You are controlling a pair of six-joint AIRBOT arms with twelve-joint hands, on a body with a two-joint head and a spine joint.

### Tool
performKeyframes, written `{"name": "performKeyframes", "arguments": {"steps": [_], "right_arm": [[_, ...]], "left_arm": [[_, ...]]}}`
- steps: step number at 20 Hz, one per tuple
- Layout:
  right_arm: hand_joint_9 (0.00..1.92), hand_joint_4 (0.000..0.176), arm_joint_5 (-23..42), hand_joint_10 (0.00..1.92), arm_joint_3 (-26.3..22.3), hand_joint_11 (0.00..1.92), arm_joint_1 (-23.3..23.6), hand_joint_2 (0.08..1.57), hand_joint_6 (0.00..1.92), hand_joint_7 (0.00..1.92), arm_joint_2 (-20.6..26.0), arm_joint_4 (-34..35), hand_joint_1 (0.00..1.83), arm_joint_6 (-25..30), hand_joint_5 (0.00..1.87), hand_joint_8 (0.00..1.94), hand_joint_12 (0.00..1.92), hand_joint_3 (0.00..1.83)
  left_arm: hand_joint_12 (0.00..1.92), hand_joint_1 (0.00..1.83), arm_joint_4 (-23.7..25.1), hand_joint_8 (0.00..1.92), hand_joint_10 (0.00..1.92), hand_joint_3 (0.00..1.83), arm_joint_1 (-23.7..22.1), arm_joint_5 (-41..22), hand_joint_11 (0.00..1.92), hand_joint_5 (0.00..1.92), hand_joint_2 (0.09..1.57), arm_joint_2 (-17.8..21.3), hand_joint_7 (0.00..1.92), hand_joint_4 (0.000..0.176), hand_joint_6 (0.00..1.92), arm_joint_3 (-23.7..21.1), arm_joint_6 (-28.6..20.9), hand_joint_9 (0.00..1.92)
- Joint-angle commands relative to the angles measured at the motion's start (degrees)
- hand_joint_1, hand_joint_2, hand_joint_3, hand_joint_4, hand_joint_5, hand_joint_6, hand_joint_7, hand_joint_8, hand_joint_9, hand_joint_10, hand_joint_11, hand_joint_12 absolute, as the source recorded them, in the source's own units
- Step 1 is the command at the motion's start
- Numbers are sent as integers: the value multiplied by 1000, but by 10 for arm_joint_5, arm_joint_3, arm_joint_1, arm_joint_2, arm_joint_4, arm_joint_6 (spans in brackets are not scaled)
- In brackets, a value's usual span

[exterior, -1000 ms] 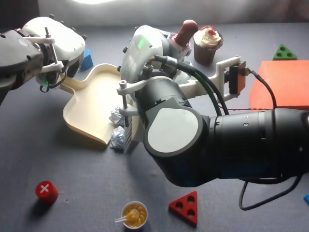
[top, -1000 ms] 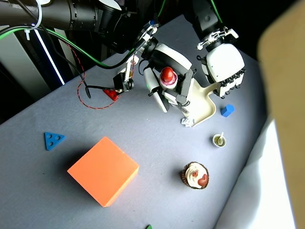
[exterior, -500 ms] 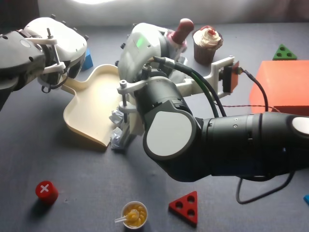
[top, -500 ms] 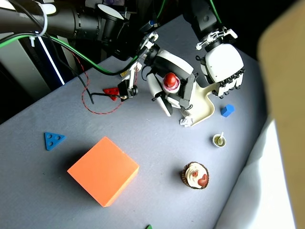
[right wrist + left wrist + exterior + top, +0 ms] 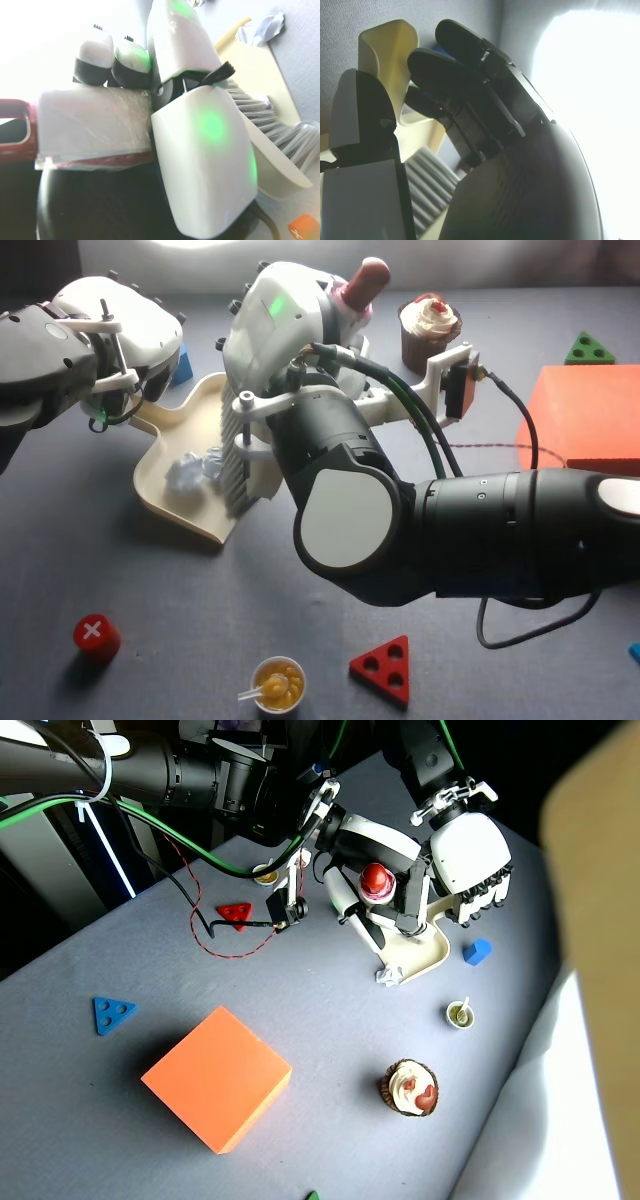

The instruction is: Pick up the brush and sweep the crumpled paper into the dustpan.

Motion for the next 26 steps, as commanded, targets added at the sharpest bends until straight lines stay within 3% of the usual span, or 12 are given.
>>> {"name": "performKeyframes", "arguments": {"steps": [1, 10, 14, 18, 26], "right_arm": [[1158, 176, -31, 1921, 1, 1233, 7, 1185, 1921, 1035, 5, -60, 1639, -6, 885, 1941, 1921, 1], [1214, 176, -28, 1921, -54, 1275, -5, 1186, 1921, 1093, 72, -75, 1632, -41, 916, 1941, 1921, 1], [1197, 176, -11, 1921, -49, 1264, -7, 1175, 1921, 1065, 83, -16, 1646, -89, 906, 1941, 1921, 0], [1161, 176, 6, 1921, -30, 1245, -8, 1184, 1921, 1037, 80, 1, 1643, -124, 870, 1941, 1921, 1], [1196, 176, 9, 1921, -23, 1269, -13, 1182, 1921, 1080, 68, -3, 1657, -87, 918, 1941, 1921, 0]], "left_arm": [[1004, 1389, 19, 622, 1118, 0, -4, -36, 811, 961, 1073, 2, 1125, 0, 900, 1, 4, 1026], [1105, 1387, 19, 675, 1162, 0, -6, -37, 774, 971, 1079, 3, 1094, 0, 886, 1, 4, 1000], [1112, 1386, 19, 689, 1182, 0, -7, -37, 767, 962, 1083, 4, 1096, 0, 873, 0, 4, 992], [1083, 1387, 19, 645, 1168, 0, -7, -38, 767, 938, 1082, 4, 1111, 0, 923, 1, 5, 1003], [967, 1389, 19, 616, 1129, 0, -6, -39, 815, 963, 1072, 4, 1131, 0, 883, 2, 6, 1023]]}}
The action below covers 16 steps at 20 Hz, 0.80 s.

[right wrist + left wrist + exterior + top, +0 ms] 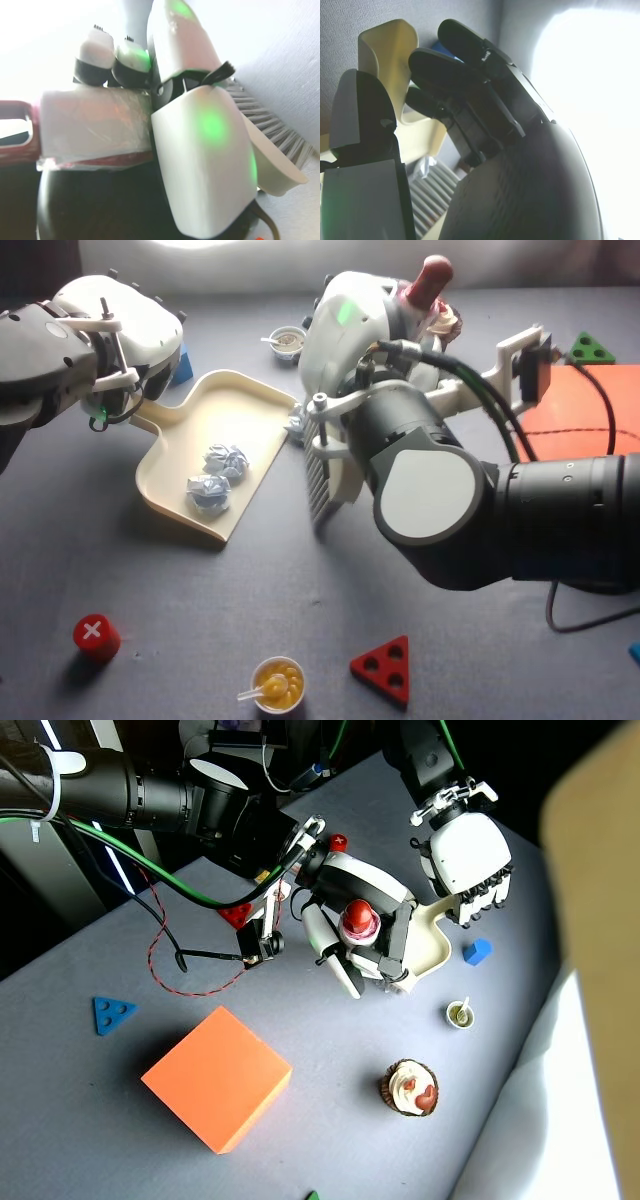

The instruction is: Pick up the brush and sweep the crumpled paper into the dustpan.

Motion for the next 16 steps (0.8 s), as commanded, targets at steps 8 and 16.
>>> {"name": "performKeyframes", "arguments": {"steps": [8, 16], "right_arm": [[1161, 176, -19, 1921, 10, 1243, 10, 1177, 1921, 1034, -17, -124, 1658, 64, 900, 1941, 1921, 0], [1170, 176, -17, 1921, 6, 1241, 10, 1177, 1921, 1055, -18, -178, 1635, 106, 893, 1941, 1921, 0]], "left_arm": [[1015, 1392, 21, 559, 1125, 0, -5, -39, 799, 1004, 1064, 3, 1155, 0, 836, 4, 6, 1026], [1023, 1388, 22, 623, 1158, 0, -5, -39, 798, 966, 1076, 4, 1122, 0, 882, 6, 6, 1008]]}}
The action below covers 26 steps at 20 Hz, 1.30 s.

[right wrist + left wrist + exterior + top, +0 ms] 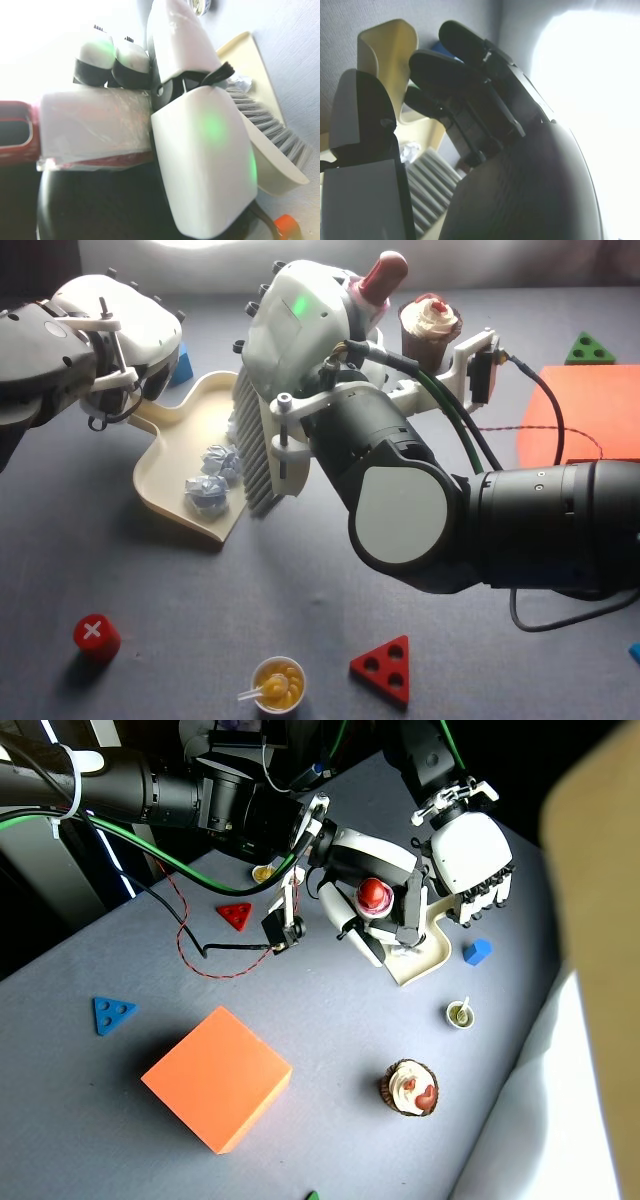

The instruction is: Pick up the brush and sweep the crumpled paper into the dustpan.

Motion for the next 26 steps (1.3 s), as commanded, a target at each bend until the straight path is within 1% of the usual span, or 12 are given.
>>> {"name": "performKeyframes", "arguments": {"steps": [1, 3, 5, 6, 7, 9, 12, 14, 16, 20, 22, 26], "right_arm": [[1165, 176, -38, 1921, -3, 1237, 10, 1178, 1921, 1044, 2, -62, 1639, -1, 876, 1941, 1921, 0], [1166, 176, -38, 1921, -8, 1238, 11, 1181, 1921, 1042, 2, -70, 1636, 2, 886, 1941, 1921, 0], [1164, 176, -39, 1921, -14, 1243, 13, 1176, 1921, 1041, 6, -77, 1630, 4, 884, 1941, 1921, 0], [1178, 176, -41, 1921, -16, 1254, 14, 1177, 1921, 1055, 8, -80, 1626, 6, 884, 1941, 1921, 0], [1186, 176, -44, 1921, -18, 1263, 14, 1180, 1921, 1051, 12, -86, 1644, 9, 878, 1941, 1921, 0], [1172, 176, -53, 1921, -20, 1263, 14, 1180, 1921, 1033, 18, -101, 1654, 24, 885, 1941, 1921, 0], [1185, 176, -58, 1921, -33, 1263, 15, 1180, 1921, 1046, 44, -115, 1646, 58, 902, 1941, 1921, 0], [1188, 176, -57, 1921, -45, 1259, 15, 1182, 1921, 1048, 61, -114, 1639, 85, 906, 1941, 1921, 0], [1181, 176, -57, 1921, -59, 1247, 17, 1178, 1921, 1054, 84, -110, 1645, 119, 895, 1941, 1921, 0], [1188, 176, -50, 1921, -79, 1255, 27, 1176, 1921, 1058, 127, -73, 1641, 172, 910, 1941, 1921, 1], [1187, 176, -38, 1921, -92, 1255, 29, 1177, 1921, 1054, 150, -60, 1648, 200, 908, 1941, 1921, 1], [1201, 176, -17, 1921, -127, 1267, 29, 1182, 1921, 1071, 194, -59, 1630, 256, 920, 1941, 1921, 2]], "left_arm": [[1071, 1389, 21, 612, 1150, 0, -5, -39, 791, 989, 1071, 4, 1126, 0, 854, 5, 6, 1013], [1061, 1388, 21, 642, 1140, 0, -6, -39, 790, 984, 1075, 4, 1103, 0, 883, 4, 6, 1014], [1012, 1391, 21, 566, 1108, 0, -7, -41, 816, 988, 1066, 4, 1146, 0, 876, 4, 6, 1034], [1004, 1391, 21, 565, 1094, 0, -7, -41, 812, 983, 1065, 4, 1150, 0, 881, 4, 6, 1039], [1007, 1389, 21, 622, 1129, 1, -7, -41, 812, 962, 1073, 5, 1122, 0, 892, 4, 6, 1025], [998, 1390, 21, 597, 1126, 0, -8, -41, 812, 963, 1072, 6, 1136, 0, 888, 4, 8, 1029], [968, 1391, 18, 602, 1104, 0, -8, -42, 839, 984, 1066, 10, 1133, 0, 859, 4, 12, 1040], [966, 1391, 14, 595, 1080, 0, -8, -42, 838, 965, 1066, 12, 1143, 0, 893, 4, 17, 1045], [967, 1389, 11, 638, 1103, 0, -5, -45, 817, 949, 1073, 14, 1125, 0, 914, 4, 18, 1029], [941, 1392, 8, 542, 1082, 0, -1, -47, 827, 1004, 1059, 19, 1165, 0, 862, 6, 18, 1039], [935, 1392, 8, 522, 1084, 1, 1, -49, 824, 992, 1059, 21, 1182, 0, 871, 6, 18, 1036], [855, 1393, 8, 439, 1060, 0, 3, -49, 840, 1041, 1049, 23, 1206, 0, 841, 8, 18, 1046]]}}
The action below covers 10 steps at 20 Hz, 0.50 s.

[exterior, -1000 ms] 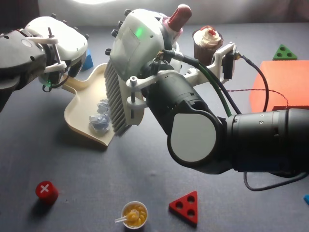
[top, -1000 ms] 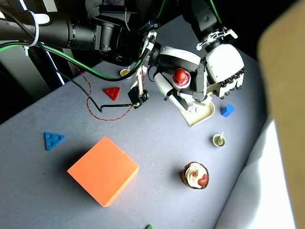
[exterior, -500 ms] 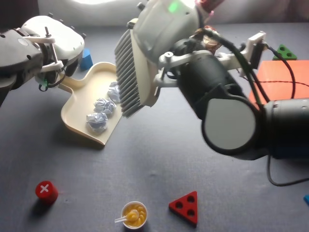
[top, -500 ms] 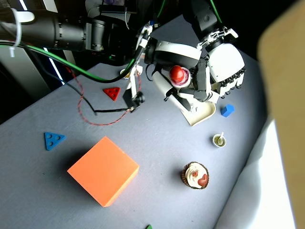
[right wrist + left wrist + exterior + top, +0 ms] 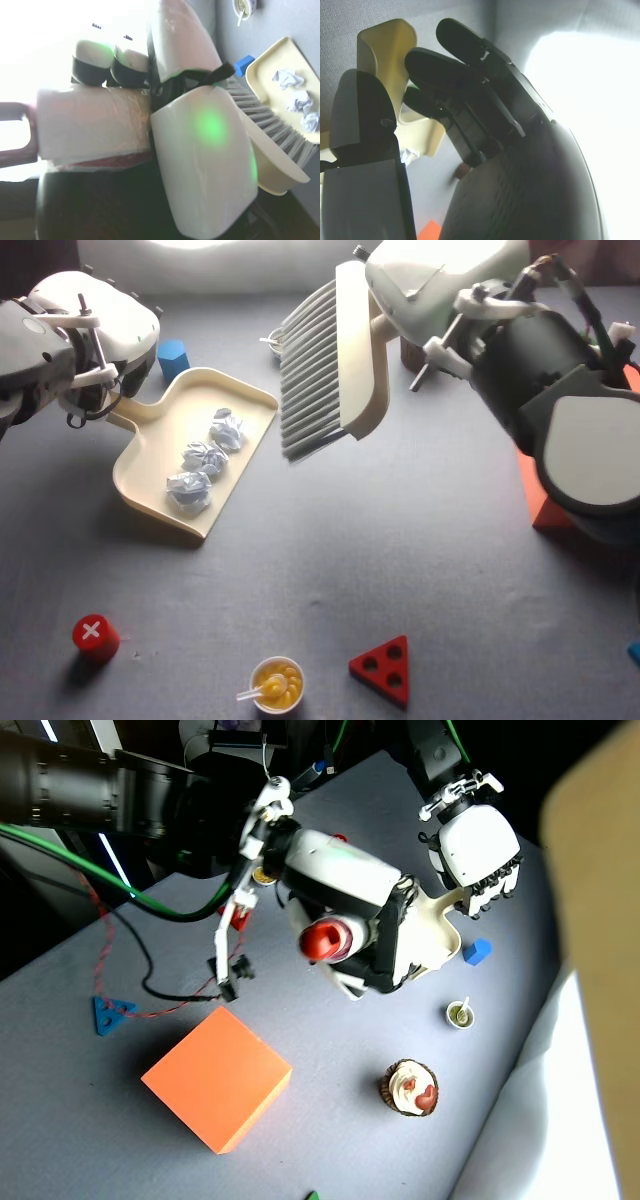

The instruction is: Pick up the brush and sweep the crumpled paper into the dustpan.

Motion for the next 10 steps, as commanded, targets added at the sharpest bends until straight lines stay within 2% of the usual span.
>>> {"name": "performKeyframes", "arguments": {"steps": [1, 3, 4, 7, 8, 9, 10], "right_arm": [[1204, 176, -34, 1921, -7, 1271, 9, 1179, 1921, 1072, 7, -52, 1631, 3, 920, 1941, 1921, 0], [1182, 176, -35, 1921, -18, 1260, 5, 1183, 1921, 1055, 18, -52, 1636, 11, 900, 1941, 1921, 1], [1172, 175, -35, 1921, -26, 1256, 2, 1187, 1921, 1040, 24, -51, 1637, 13, 885, 1941, 1921, 2], [1152, 175, -41, 1921, -45, 1236, -9, 1184, 1921, 1018, 27, -53, 1619, 13, 872, 1941, 1921, 0], [1152, 175, -42, 1921, -47, 1236, -14, 1182, 1921, 1017, 30, -54, 1618, 13, 872, 1941, 1921, 0], [1150, 176, -44, 1921, -49, 1236, -20, 1176, 1921, 1016, 34, -58, 1624, 13, 874, 1941, 1921, 0], [1152, 176, -47, 1921, -50, 1236, -28, 1180, 1921, 1017, 36, -62, 1622, 13, 870, 1941, 1921, 0]], "left_arm": [[852, 1393, 20, 430, 1053, 0, -2, -40, 842, 1028, 1050, 11, 1207, 0, 857, 5, 6, 1054], [846, 1391, 20, 408, 1064, 1, -2, -40, 833, 1022, 1054, 11, 1210, 0, 893, 5, 6, 1038], [866, 1388, 20, 455, 1097, 0, -2, -40, 808, 981, 1067, 11, 1185, 0, 957, 5, 6, 1016], [801, 1371, 20, 733, 1233, 4, -2, -41, 758, 932, 1111, 12, 1019, 0, 1104, 5, 6, 892], [742, 1201, 20, 307, 512, 0, -2, -41, 693, 949, 1123, 12, 933, 0, 1025, 4, 6, 846], [667, 1109, 21, 100, 187, 0, -2, -41, 644, 803, 1017, 14, 886, 0, 378, 3, 6, 856], [603, 1041, 21, 26, 58, 0, -2, -41, 600, 764, 982, 14, 841, 0, 113, 3, 6, 835]]}}
